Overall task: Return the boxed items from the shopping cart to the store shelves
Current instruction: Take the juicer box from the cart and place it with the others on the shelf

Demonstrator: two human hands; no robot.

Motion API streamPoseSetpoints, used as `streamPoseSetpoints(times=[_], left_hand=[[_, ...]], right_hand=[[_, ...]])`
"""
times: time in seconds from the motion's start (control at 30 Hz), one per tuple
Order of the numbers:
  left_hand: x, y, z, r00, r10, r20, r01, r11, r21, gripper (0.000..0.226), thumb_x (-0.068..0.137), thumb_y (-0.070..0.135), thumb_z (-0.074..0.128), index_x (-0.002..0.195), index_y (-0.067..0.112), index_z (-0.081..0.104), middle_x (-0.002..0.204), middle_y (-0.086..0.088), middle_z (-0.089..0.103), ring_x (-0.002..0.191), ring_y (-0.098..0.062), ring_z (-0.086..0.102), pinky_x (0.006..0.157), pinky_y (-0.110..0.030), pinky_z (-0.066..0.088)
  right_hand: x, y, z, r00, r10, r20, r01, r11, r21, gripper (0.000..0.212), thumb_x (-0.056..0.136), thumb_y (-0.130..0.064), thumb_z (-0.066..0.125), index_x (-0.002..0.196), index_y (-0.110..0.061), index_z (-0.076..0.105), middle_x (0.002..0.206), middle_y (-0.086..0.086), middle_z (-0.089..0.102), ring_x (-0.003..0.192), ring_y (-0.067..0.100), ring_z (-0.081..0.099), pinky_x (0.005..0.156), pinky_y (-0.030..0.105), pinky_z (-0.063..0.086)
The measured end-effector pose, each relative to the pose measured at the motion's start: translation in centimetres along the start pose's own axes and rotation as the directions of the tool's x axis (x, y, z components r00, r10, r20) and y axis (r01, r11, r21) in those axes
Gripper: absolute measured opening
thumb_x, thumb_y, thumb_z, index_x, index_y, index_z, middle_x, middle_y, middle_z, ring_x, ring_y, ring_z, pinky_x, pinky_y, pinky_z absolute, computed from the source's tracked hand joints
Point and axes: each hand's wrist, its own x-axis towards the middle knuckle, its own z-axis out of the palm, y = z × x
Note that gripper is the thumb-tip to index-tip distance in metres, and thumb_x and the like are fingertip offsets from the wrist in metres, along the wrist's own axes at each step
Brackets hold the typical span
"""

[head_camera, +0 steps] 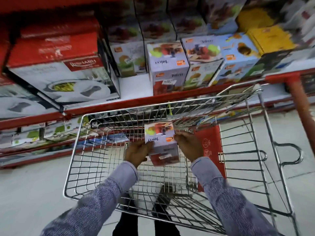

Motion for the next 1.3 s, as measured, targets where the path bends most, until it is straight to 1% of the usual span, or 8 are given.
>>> streamPoseSetpoints(times=[0.2,0.4,0.5,0.67,0.77,0.97,1.2,1.3], left_hand=[[-6.5,4.3,-5.1,0.942,0.291,-0.166,-0.293,0.956,0.012,0.033,0.075,0.044,0.074,0.077,0.012,0.073,0.072,-0.011,0.077,0.069,-0.035,0.073,0.065,-0.056,0.06],[-10.4,9.8,-9.7,0.744,0.591,-0.314,-0.554,0.807,0.207,0.049,0.069,0.064,0.061,0.067,0.017,0.073,0.056,0.0,0.071,0.058,-0.016,0.07,0.061,-0.039,0.058],[-10.8,12.1,-11.1,0.639,0.691,-0.338,-0.582,0.721,0.376,0.05,0.074,0.066,0.054,0.063,0.02,0.07,0.051,0.006,0.066,0.055,-0.005,0.064,0.054,-0.022,0.041],[-9.3,14.5,-12.4,0.551,0.773,-0.316,-0.621,0.632,0.464,0.052,0.081,0.064,0.047,0.088,0.02,0.075,0.075,0.003,0.077,0.069,-0.011,0.069,0.061,-0.023,0.048],[-8.3,15.1,-11.9,0.51,0.802,-0.311,-0.634,0.595,0.494,0.046,0.085,0.054,0.049,0.1,0.017,0.073,0.089,-0.003,0.078,0.077,-0.017,0.071,0.066,-0.024,0.048],[-5.6,15.4,-10.3,0.553,0.755,-0.353,-0.624,0.656,0.424,0.033,0.092,0.024,0.06,0.119,0.006,0.063,0.106,-0.014,0.075,0.094,-0.03,0.071,0.082,-0.034,0.055],[-2.7,15.2,-9.2,0.596,0.712,-0.371,-0.628,0.701,0.337,0.027,0.093,0.018,0.057,0.116,0.004,0.061,0.109,-0.015,0.074,0.101,-0.032,0.069,0.084,-0.033,0.053],[-1.6,15.1,-8.9,0.617,0.704,-0.351,-0.618,0.71,0.338,0.028,0.094,0.017,0.056,0.119,0.005,0.06,0.111,-0.014,0.074,0.101,-0.03,0.069,0.081,-0.024,0.047]], right_hand=[[-3.6,-8.5,-1.7,0.973,-0.211,-0.098,0.215,0.976,0.033,0.012,0.081,-0.023,0.069,0.09,-0.025,0.076,0.078,-0.014,0.072,0.079,0.004,0.068,0.078,0.026,0.055],[-4.9,-16.3,-2.9,0.95,-0.29,-0.115,0.298,0.953,0.06,0.013,0.079,-0.029,0.072,0.088,-0.021,0.077,0.079,-0.008,0.074,0.075,0.007,0.069,0.069,0.028,0.057],[-4.6,-19.3,-3.1,0.928,-0.356,-0.11,0.359,0.933,0.007,0.017,0.081,-0.027,0.071,0.093,-0.017,0.077,0.083,-0.006,0.075,0.079,0.005,0.068,0.069,0.02,0.051],[-3.2,-22.3,-3.2,0.903,-0.421,-0.091,0.414,0.906,-0.083,0.019,0.083,-0.023,0.07,0.1,-0.016,0.074,0.088,-0.005,0.072,0.076,-0.001,0.062,0.067,0.005,0.045],[-1.9,-23.0,-2.7,0.907,-0.411,-0.09,0.4,0.909,-0.12,0.021,0.084,-0.017,0.068,0.104,-0.014,0.072,0.098,0.0,0.073,0.085,0.01,0.064,0.078,0.017,0.049],[0.6,-23.3,-1.7,0.92,-0.38,-0.098,0.366,0.921,-0.13,0.024,0.083,-0.008,0.067,0.107,-0.01,0.07,0.1,0.005,0.074,0.09,0.014,0.065,0.088,0.026,0.052],[3.2,-22.8,-0.5,0.938,-0.328,-0.116,0.318,0.943,-0.095,0.024,0.081,-0.005,0.068,0.105,-0.011,0.071,0.1,0.005,0.074,0.083,0.011,0.063,0.076,0.017,0.048],[4.1,-22.5,-0.2,0.945,-0.304,-0.122,0.292,0.95,-0.107,0.025,0.082,-0.004,0.067,0.106,-0.009,0.07,0.101,0.007,0.074,0.083,0.011,0.062,0.074,0.015,0.046]])
